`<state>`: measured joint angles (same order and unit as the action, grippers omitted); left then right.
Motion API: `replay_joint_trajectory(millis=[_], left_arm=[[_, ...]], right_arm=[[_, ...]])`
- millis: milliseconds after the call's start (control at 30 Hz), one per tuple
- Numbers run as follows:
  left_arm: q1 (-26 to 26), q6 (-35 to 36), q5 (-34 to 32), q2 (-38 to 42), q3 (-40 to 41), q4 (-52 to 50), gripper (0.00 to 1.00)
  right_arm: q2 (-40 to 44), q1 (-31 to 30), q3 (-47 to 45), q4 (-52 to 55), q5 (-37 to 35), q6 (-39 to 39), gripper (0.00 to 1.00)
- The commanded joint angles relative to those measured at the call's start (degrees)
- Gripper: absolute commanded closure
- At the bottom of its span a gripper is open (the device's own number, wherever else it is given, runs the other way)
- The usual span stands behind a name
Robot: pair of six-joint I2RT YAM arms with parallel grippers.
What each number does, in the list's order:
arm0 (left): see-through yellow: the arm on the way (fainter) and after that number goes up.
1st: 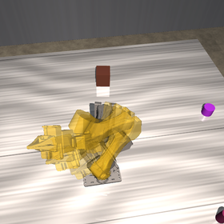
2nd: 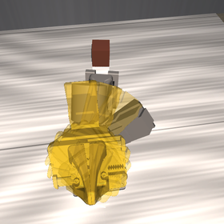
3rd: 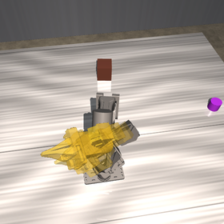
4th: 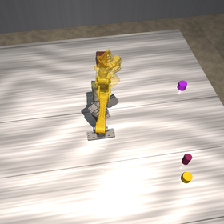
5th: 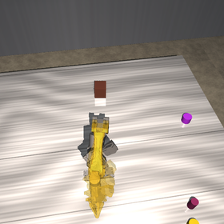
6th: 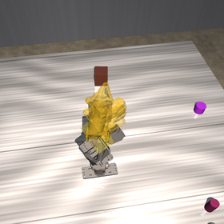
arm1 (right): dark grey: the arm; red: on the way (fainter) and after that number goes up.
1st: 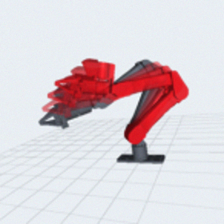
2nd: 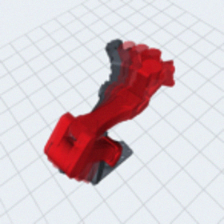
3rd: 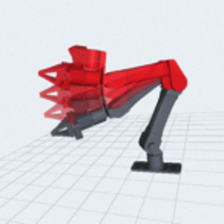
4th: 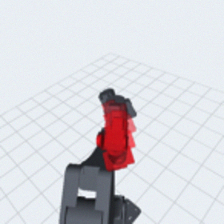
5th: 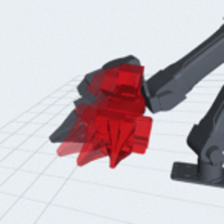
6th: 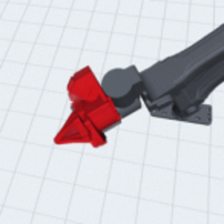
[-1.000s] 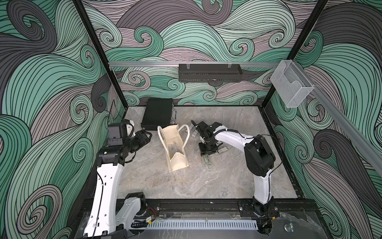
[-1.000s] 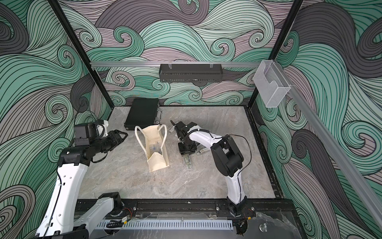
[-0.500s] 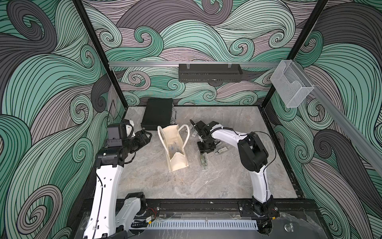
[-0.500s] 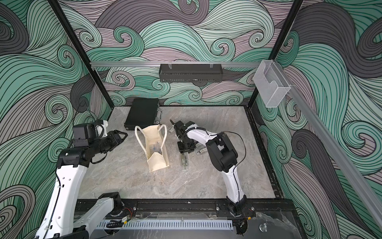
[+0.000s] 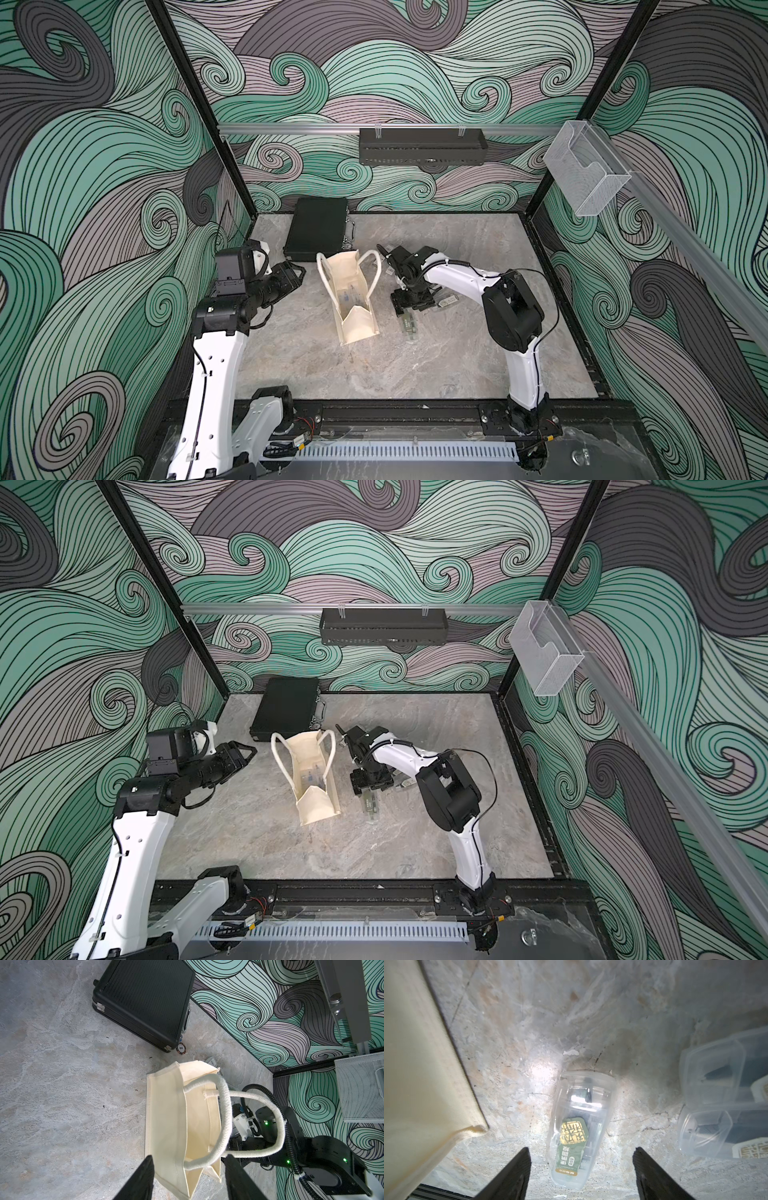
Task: Put the compass set into the canvas bag
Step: Pick up the compass set at the center of the board.
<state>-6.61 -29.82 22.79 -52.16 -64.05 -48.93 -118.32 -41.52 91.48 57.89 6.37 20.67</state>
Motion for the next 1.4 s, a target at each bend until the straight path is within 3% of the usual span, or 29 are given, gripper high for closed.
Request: replay_joint_trajectory(millis=[0, 133, 333, 700, 1367], left_arm=[[0.07, 0.73, 0.15, 0.46, -0.99, -1.35, 0.44], [0.16, 0.54, 0.07, 0.76, -0.90, -1.43, 0.44], [0.17, 0.70, -0.27, 0.94, -0.79, -1.43, 0.43], [0.04, 0.85, -1.09, 0.52, -0.81, -1.43, 0.44], [0.02, 0.64, -0.99, 0.38, -0.99, -1.53, 0.44]], right_arm=[[-2.06, -0.49, 1.43, 3.14, -0.25, -0.89, 0.19], [-5.70, -0.53, 5.57, 7.32, -0.42, -1.18, 0.19], [-9.74, -0.34, 9.74, 10.51, -0.45, -2.07, 0.27], [-14.43, -0.28, 14.62, 12.27, -0.90, -3.87, 0.56], [-6.60, 2.67, 14.43, 6.42, -0.67, -3.71, 0.64]])
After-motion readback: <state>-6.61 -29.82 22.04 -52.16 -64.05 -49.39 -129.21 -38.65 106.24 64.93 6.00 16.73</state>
